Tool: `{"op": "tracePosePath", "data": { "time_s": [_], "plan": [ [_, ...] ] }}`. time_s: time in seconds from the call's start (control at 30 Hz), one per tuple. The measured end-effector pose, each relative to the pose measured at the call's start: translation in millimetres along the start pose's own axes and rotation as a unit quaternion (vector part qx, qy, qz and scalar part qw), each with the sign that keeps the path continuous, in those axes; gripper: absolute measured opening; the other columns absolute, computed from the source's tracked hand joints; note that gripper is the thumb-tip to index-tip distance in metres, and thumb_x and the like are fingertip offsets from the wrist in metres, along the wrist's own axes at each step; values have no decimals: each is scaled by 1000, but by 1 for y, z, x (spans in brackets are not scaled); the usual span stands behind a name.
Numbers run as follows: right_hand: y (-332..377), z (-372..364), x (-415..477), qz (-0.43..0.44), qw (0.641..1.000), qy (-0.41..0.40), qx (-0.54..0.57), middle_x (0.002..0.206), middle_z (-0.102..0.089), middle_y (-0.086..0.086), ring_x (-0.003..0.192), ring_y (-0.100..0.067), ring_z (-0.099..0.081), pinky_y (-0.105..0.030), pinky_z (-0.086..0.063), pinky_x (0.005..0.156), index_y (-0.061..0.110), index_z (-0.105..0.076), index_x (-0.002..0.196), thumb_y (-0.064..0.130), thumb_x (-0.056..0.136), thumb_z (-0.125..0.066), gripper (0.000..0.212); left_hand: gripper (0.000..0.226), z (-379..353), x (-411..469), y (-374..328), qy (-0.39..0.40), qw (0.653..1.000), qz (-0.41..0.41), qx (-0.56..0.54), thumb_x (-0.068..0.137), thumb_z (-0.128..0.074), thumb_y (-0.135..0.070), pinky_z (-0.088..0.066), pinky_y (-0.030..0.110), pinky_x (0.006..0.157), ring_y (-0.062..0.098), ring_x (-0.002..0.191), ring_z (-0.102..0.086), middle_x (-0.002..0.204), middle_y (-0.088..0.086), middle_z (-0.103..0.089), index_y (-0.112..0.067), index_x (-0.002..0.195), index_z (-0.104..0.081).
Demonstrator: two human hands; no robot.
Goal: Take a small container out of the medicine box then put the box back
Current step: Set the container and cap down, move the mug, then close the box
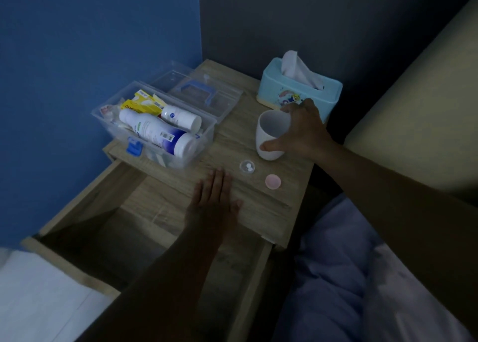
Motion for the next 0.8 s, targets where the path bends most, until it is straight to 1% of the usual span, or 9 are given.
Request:
{"op": "tracePosePath", "data": {
  "time_s": [0.17, 0.27, 0.33, 0.43, 0.53, 0.6, 0.67, 0.73, 0.8],
  "plan": [
    [-1, -5, -6, -25, 1000, 0, 6, 130, -38, -9, 125, -26, -37, -32, -39, 93, 15, -44, 139, 54, 53, -91, 106, 86, 1, 0, -1, 37, 999, -1, -7, 90, -4, -59, -15, 46, 121, 30, 151, -23, 163, 17, -22, -6, 156, -23],
    [-1, -6, -10, -35, 999, 0, 9, 129, -37, -10, 124, -27, -37, -34, -39, 94, 13, -44, 137, 52, 54, -91, 103, 77, 2, 0, 1, 42, 999, 4, 2, 95, -21, -55, -32, 51, 114, 33, 141, -43, 154, 19, -41, -3, 148, -43],
    [0, -7, -11, -41, 999, 5, -3, 131, -35, -10, 125, -27, -37, -37, -42, 97, 13, -42, 138, 53, 54, -91, 105, 74, 6, 0, 2, 53, 999, -8, 5, 96, -26, -53, -31, 49, 115, 32, 143, -40, 156, 19, -37, -4, 150, -38],
    [5, -5, -11, -48, 997, 50, -31, 138, -31, -14, 130, -31, -34, -40, -41, 101, 11, -32, 145, 55, 53, -91, 118, 74, 23, -1, 0, 86, 996, -26, -25, 100, -34, -49, -18, 43, 124, 28, 153, -15, 165, 16, -12, -7, 157, -13],
    [12, 1, -12, -51, 994, 93, -14, 153, -20, -15, 142, -35, -24, -46, -35, 112, 18, -11, 156, 56, 55, -90, 134, 67, 59, -10, -2, 38, 998, -40, -36, 99, -47, -31, -21, 41, 123, 27, 151, -21, 163, 15, -21, -7, 156, -20],
    [22, 12, -13, -18, 997, 54, 53, 153, -25, -12, 142, -31, -27, -42, -34, 112, 21, -15, 156, 50, 66, -86, 118, 61, 84, -22, 3, -23, 997, -53, -52, 92, -54, -18, -33, 44, 118, 31, 145, -36, 156, 19, -37, -5, 150, -37],
    [38, 23, -20, 39, 992, -19, 122, 140, -39, -11, 132, -26, -40, -34, -37, 103, 20, -34, 149, 36, 77, -79, 87, 59, 102, -32, 21, -91, 992, -45, -79, 84, -54, -12, -44, 48, 110, 35, 134, -49, 146, 21, -50, -3, 142, -49],
    [56, 27, -28, 85, 983, -66, 149, 129, -51, -10, 122, -24, -51, -30, -40, 96, 19, -49, 139, 26, 83, -73, 61, 62, 117, -36, 47, -115, 989, -12, -95, 82, -50, -13, -44, 49, 109, 35, 133, -48, 146, 19, -49, -4, 143, -47],
    [74, 15, -30, 87, 977, -40, 188, 121, -60, -7, 113, -20, -58, -30, -47, 93, 19, -55, 133, 22, 85, -69, 51, 68, 128, -35, 72, -111, 989, 24, -91, 84, -53, -10, -35, 48, 116, 34, 142, -38, 154, 19, -39, -5, 150, -38]
  ]
}}
Point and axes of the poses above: each hand's wrist, its own x-axis towards the middle knuckle, its own z-axis out of the back of the hand, y = z × x, the point moved 6 cm from there along x, towards the middle knuckle
